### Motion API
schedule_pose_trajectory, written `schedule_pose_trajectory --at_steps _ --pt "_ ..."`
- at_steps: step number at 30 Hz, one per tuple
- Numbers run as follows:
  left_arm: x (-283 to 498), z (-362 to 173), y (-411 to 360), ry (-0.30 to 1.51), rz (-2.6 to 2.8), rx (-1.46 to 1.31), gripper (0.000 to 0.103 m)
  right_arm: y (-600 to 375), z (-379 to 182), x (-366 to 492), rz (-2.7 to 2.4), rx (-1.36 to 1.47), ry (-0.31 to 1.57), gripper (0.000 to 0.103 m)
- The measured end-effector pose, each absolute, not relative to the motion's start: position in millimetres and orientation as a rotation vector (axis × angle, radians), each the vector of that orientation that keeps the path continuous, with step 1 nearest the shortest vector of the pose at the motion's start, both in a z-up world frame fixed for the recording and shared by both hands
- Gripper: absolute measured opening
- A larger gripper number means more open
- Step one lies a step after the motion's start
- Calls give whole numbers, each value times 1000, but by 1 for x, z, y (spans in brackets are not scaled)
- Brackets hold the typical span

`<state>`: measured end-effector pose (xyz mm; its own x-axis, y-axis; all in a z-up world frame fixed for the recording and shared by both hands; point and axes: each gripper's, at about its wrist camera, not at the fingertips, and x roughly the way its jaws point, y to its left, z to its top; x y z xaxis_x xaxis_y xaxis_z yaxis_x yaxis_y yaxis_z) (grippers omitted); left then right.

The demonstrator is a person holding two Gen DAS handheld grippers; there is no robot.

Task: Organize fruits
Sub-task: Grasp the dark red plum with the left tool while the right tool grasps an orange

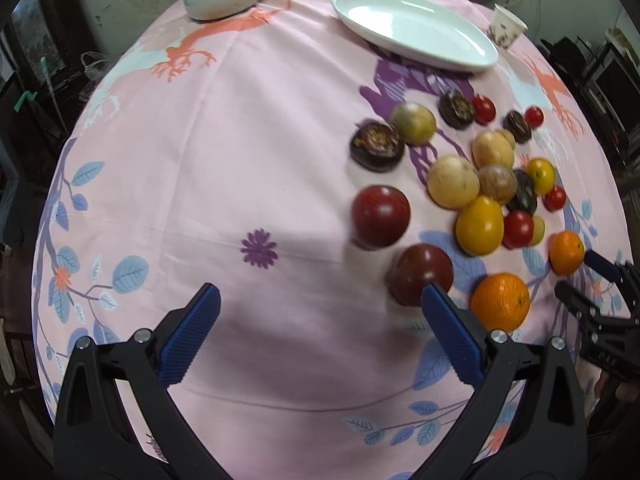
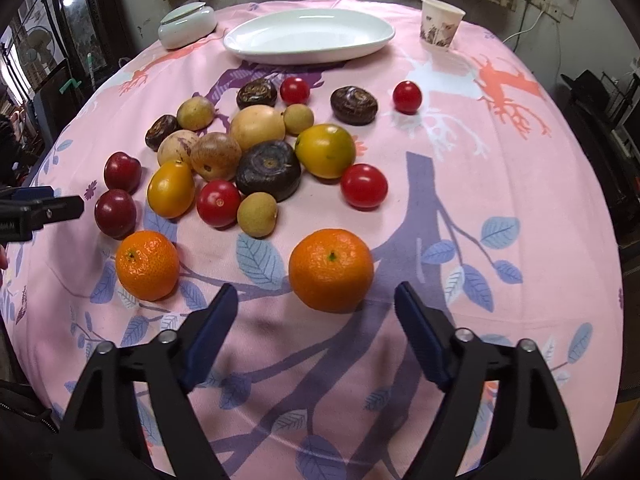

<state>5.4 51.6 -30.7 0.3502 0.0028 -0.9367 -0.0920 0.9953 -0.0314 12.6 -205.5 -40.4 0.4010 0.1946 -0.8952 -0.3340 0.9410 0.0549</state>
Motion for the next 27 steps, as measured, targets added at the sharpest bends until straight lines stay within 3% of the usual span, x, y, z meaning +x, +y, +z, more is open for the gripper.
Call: schedule_pose_trajectory --at_steps 5,9,17,18,23,25,27 --pt "6 -35 39 1223 18 -59 101 -201 -47 22 341 -151 1127 68" --pt "8 -38 39 1228 21 -70 101 -198 -53 37 305 -176 1140 46" --pt "17 -44 25 1243 3 -83 101 -195 -48 39 373 -141 1164 44" --pt "17 -45 23 1244 0 -85 98 -195 -47 37 378 -135 1165 44" --pt "23 -51 16 1271 -66 -144 64 -198 -41 28 396 -110 1173 44" --pt "26 -51 5 1262 -105 -128 41 -198 -38 24 399 -105 1167 44" --pt "28 -52 -9 1255 -129 -65 38 -197 -34 22 402 -105 1156 44"
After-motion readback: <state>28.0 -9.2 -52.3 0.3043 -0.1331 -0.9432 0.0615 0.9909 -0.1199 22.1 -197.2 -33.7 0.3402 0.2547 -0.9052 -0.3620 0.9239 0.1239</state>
